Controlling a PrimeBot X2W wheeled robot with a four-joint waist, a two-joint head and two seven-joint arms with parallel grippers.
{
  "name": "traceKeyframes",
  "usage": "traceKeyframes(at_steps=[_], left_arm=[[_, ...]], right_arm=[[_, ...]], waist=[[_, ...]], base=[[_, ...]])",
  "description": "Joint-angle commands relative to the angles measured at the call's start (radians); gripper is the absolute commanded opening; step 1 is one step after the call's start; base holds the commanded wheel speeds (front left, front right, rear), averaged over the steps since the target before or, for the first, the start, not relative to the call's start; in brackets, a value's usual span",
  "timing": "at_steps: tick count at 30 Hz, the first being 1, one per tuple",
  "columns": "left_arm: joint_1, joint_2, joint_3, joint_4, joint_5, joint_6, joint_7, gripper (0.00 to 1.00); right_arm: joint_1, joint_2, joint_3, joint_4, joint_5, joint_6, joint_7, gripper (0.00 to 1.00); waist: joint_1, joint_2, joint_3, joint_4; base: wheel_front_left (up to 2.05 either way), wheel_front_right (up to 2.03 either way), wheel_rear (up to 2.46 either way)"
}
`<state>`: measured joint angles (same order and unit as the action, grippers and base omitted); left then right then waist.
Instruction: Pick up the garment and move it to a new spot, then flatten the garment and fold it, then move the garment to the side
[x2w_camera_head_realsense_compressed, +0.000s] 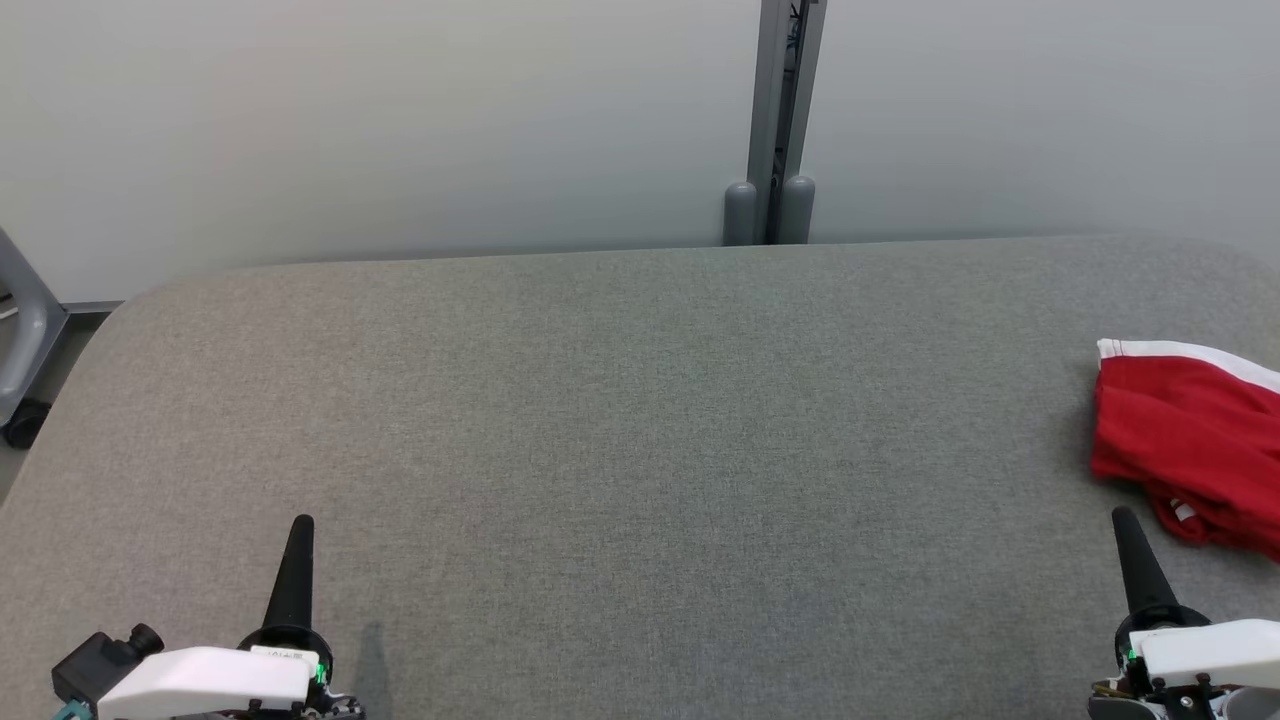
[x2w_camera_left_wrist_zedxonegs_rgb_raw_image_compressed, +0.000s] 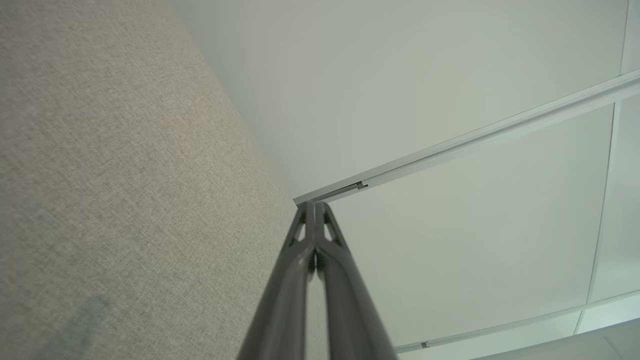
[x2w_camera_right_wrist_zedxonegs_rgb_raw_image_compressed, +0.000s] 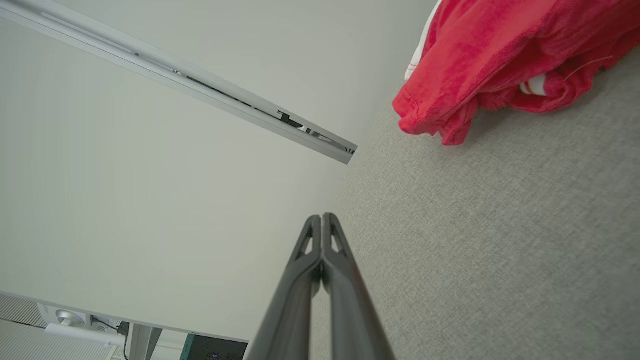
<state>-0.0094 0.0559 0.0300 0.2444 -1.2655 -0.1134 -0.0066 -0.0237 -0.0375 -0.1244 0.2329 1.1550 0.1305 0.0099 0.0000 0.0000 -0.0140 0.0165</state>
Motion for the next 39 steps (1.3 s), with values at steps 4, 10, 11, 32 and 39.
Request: traceKeyframes(at_steps=[4, 10, 11, 32, 39], left_arm=[[-0.034, 0.008, 0.013, -0.006, -0.048, -0.008, 0.016, 0.00], [-0.045, 0.008, 0.021, -0.005, -0.094, -0.009, 0.029, 0.00], [-0.047, 0.008, 0.023, -0.005, -0.102, -0.009, 0.031, 0.00], [-0.083, 0.008, 0.053, -0.002, -0.255, -0.016, 0.078, 0.00], [-0.092, 0.008, 0.062, -0.001, -0.297, -0.019, 0.093, 0.00]], right_arm=[[-0.025, -0.010, -0.001, -0.005, 0.059, 0.000, 0.014, 0.00], [-0.036, -0.011, 0.001, -0.002, 0.119, 0.000, 0.028, 0.00], [-0.038, -0.012, 0.001, -0.002, 0.129, 0.000, 0.030, 0.00], [-0.070, -0.015, 0.007, 0.007, 0.325, 0.000, 0.076, 0.00], [-0.078, -0.016, 0.008, 0.009, 0.380, 0.000, 0.089, 0.00]], waist=[[0.0000, 0.0000, 0.001, -0.001], [0.0000, 0.0000, 0.003, -0.003], [0.0000, 0.0000, 0.004, -0.004], [0.0000, 0.0000, 0.011, -0.011], [0.0000, 0.0000, 0.013, -0.013]], base=[[0.00, 0.00, 0.00], [0.00, 0.00, 0.00], [0.00, 0.00, 0.00], [0.00, 0.00, 0.00], [0.00, 0.00, 0.00]])
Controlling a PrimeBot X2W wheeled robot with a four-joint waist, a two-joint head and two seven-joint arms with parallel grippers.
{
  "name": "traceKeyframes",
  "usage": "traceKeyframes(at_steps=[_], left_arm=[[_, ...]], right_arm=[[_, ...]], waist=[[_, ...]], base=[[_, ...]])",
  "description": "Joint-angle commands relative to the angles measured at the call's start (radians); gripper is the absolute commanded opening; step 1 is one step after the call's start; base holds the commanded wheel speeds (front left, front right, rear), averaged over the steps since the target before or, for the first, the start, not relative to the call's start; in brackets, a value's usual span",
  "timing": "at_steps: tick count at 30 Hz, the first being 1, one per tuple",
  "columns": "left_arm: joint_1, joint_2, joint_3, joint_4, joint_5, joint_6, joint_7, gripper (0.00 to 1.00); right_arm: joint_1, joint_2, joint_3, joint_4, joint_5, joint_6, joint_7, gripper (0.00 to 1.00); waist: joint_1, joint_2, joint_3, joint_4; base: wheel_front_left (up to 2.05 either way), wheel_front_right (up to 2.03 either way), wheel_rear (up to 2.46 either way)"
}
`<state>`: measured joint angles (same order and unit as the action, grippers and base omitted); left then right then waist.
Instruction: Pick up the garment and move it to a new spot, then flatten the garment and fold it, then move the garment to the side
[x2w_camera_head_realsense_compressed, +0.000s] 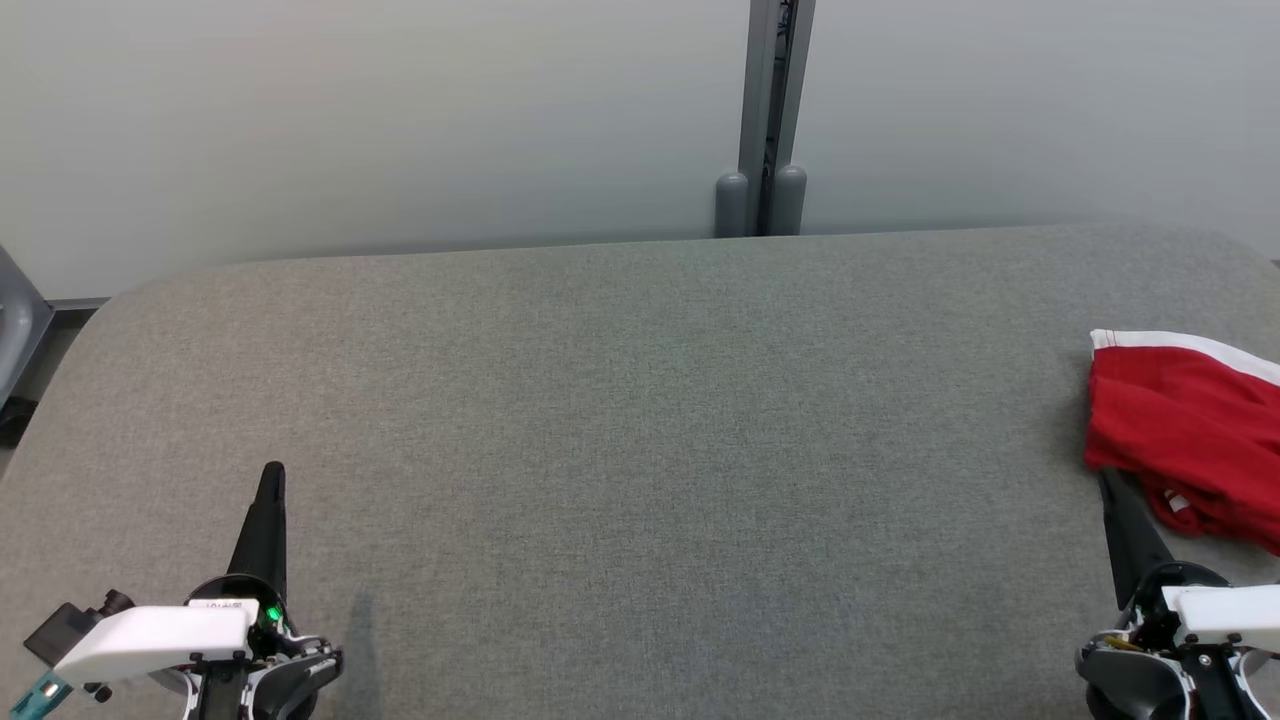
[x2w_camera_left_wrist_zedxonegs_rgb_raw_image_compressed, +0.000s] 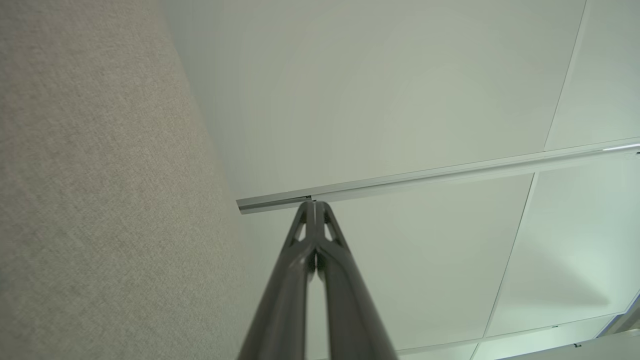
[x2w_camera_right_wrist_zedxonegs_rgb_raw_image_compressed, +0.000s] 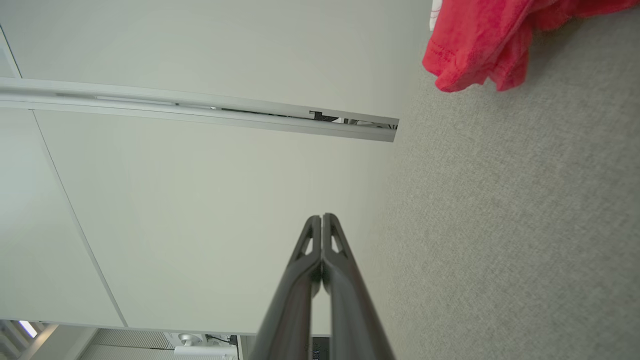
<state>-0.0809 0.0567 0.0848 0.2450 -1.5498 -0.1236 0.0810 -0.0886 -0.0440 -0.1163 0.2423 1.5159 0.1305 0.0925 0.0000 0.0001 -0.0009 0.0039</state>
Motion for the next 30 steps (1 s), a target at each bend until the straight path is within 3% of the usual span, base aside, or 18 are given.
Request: traceKeyframes(at_steps=[1, 12, 30], left_arm=[[-0.021, 0.007, 0.007, -0.002, -0.012, -0.009, 0.005, 0.00], [-0.037, 0.006, 0.019, 0.000, -0.076, -0.011, 0.025, 0.00], [-0.034, 0.003, 0.023, 0.000, -0.071, -0.009, 0.028, 0.00]], right_arm=[[-0.013, -0.009, 0.000, 0.000, 0.019, 0.000, 0.007, 0.00], [-0.027, -0.011, 0.003, 0.004, 0.101, 0.000, 0.024, 0.00], [-0.024, -0.011, 0.003, 0.004, 0.098, 0.000, 0.025, 0.00]], waist=[[0.0000, -0.0001, 0.000, 0.000], [0.0000, -0.0001, 0.004, -0.004], [0.0000, -0.0001, 0.004, -0.004]], base=[[0.00, 0.00, 0.00], [0.00, 0.00, 0.00], [0.00, 0.00, 0.00]])
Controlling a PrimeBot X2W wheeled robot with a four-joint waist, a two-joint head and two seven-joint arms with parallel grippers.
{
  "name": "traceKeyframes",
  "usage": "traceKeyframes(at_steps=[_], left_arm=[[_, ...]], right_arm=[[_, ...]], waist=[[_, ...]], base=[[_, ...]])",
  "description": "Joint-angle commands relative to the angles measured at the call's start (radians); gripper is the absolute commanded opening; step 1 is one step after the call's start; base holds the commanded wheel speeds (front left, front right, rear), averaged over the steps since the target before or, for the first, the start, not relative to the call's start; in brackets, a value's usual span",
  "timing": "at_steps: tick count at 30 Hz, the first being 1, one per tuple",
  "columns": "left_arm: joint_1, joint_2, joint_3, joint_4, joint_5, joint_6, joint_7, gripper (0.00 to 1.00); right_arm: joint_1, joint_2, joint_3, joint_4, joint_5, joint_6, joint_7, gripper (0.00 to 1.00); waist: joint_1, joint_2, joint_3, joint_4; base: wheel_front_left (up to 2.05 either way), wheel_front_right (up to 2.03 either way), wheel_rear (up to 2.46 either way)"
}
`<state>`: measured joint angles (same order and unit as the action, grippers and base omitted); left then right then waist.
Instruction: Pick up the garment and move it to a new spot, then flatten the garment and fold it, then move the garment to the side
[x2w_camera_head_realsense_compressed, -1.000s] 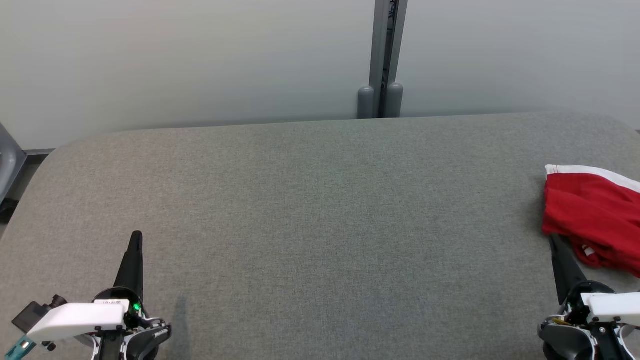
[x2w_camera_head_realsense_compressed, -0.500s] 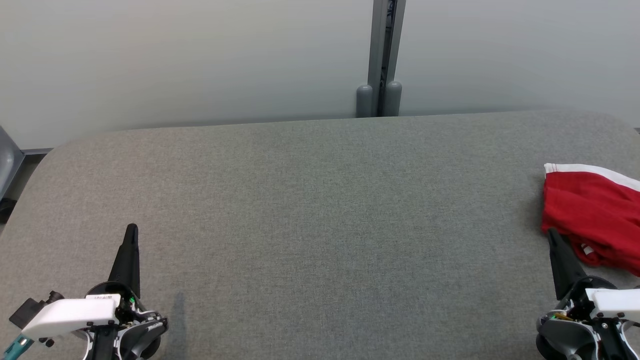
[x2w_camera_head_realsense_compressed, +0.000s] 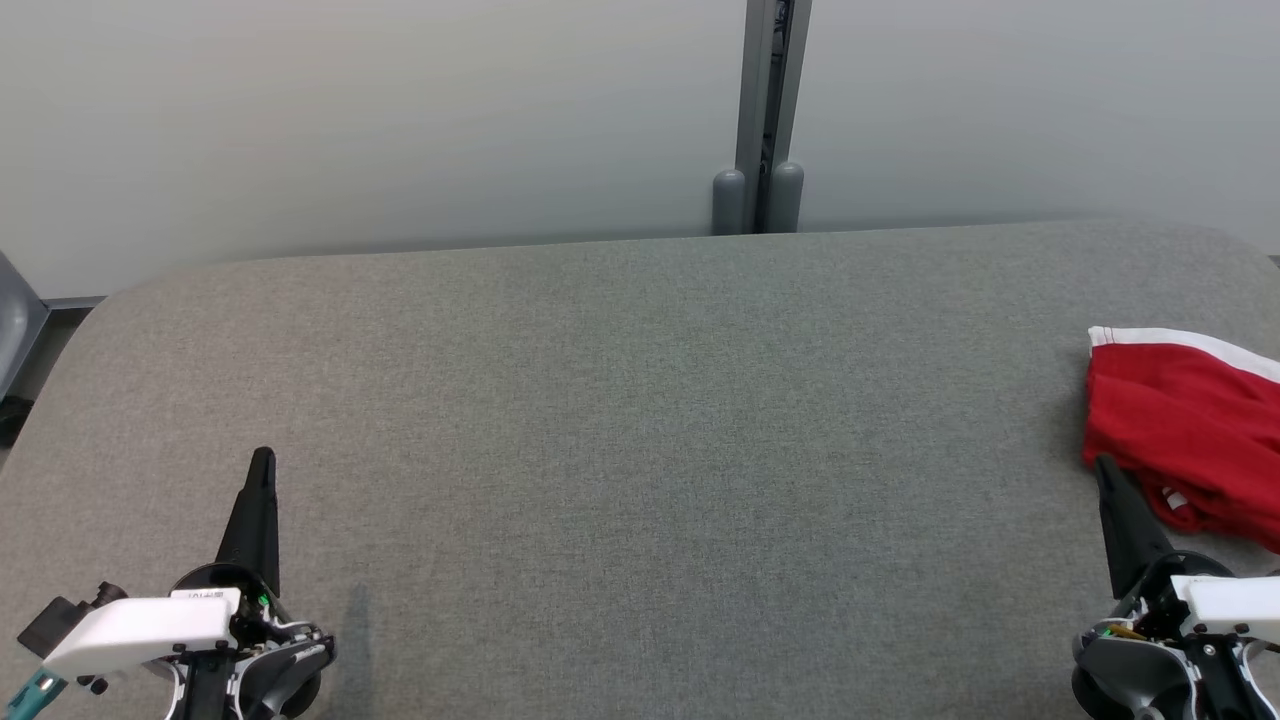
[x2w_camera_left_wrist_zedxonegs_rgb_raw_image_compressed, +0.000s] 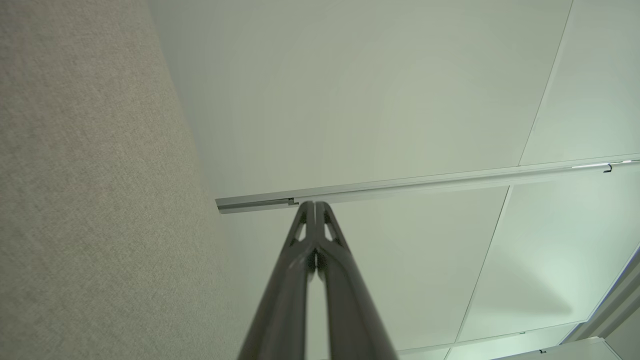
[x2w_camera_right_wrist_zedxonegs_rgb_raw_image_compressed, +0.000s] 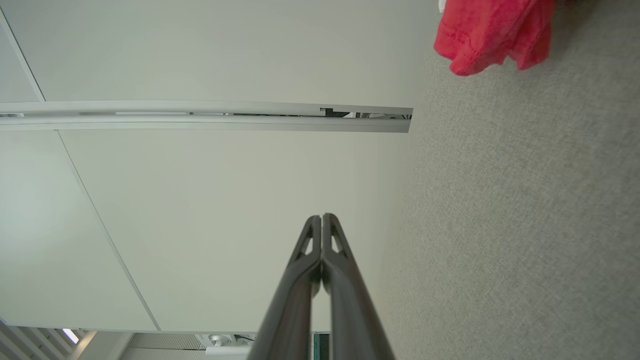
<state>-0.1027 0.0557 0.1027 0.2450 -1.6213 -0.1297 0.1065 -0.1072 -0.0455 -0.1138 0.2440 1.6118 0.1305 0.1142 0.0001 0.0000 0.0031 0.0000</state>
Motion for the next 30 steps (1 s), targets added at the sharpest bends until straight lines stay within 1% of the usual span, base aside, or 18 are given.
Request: traceKeyframes(at_steps=[1, 30], left_arm=[[-0.012, 0.004, 0.005, 0.000, 0.001, -0.002, 0.003, 0.00], [-0.013, 0.001, 0.008, 0.000, 0.005, -0.002, 0.005, 0.00]], right_arm=[[-0.005, -0.009, 0.000, 0.002, 0.002, 0.000, 0.004, 0.00], [-0.005, -0.009, 0.000, 0.002, 0.002, 0.000, 0.003, 0.00]], waist=[[-0.0001, 0.0000, 0.000, 0.000], [-0.0001, 0.0000, 0.000, 0.000]], base=[[0.00, 0.00, 0.00], [0.00, 0.00, 0.00]])
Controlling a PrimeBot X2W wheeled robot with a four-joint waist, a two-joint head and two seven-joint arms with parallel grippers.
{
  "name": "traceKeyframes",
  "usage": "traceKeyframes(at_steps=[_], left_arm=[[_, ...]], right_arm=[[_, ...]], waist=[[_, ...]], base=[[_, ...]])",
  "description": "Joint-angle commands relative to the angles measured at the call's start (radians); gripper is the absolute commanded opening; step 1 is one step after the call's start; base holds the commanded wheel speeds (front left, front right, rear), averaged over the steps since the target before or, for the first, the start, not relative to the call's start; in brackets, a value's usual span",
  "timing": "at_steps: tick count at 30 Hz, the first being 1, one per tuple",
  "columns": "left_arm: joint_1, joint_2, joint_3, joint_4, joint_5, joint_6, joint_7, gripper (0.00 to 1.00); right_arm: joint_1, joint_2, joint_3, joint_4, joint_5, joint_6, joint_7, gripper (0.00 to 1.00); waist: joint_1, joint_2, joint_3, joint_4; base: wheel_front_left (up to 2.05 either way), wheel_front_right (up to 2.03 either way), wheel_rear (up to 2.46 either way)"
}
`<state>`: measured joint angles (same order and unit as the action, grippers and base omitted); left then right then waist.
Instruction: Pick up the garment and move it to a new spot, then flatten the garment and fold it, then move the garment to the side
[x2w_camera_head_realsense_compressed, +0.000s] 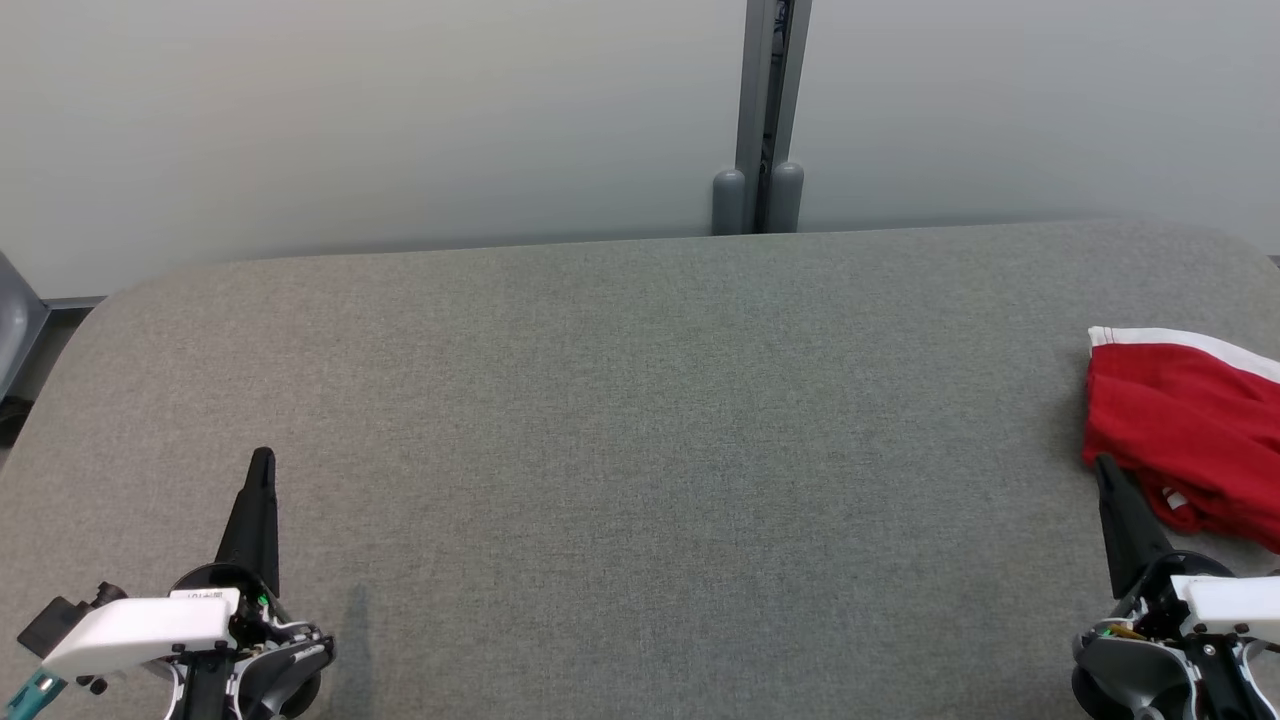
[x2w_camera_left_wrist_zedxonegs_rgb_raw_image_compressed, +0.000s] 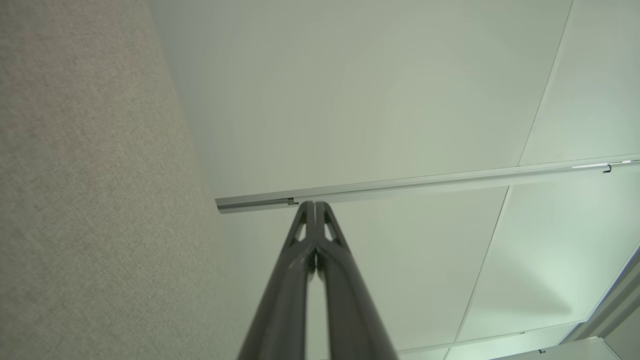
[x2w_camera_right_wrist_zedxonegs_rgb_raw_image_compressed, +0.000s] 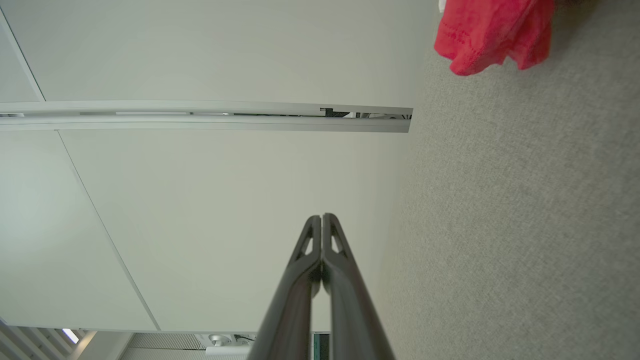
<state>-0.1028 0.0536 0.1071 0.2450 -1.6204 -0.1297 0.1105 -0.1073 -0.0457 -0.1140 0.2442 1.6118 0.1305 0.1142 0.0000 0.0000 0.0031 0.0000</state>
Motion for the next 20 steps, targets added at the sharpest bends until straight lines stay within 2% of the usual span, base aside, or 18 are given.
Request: traceKeyframes(at_steps=[1, 20], left_arm=[[-0.013, 0.003, 0.004, 0.000, 0.005, -0.002, 0.000, 0.00], [-0.013, 0.001, 0.006, 0.000, 0.006, -0.002, 0.002, 0.00]], right_arm=[[-0.005, -0.009, 0.000, 0.002, 0.002, 0.000, 0.003, 0.00], [-0.005, -0.009, 0.000, 0.002, 0.002, 0.000, 0.003, 0.00]], waist=[[0.0000, 0.0000, 0.000, 0.000], [0.0000, 0.0000, 0.000, 0.000]], base=[[0.00, 0.00, 0.00], [0.00, 0.00, 0.00]])
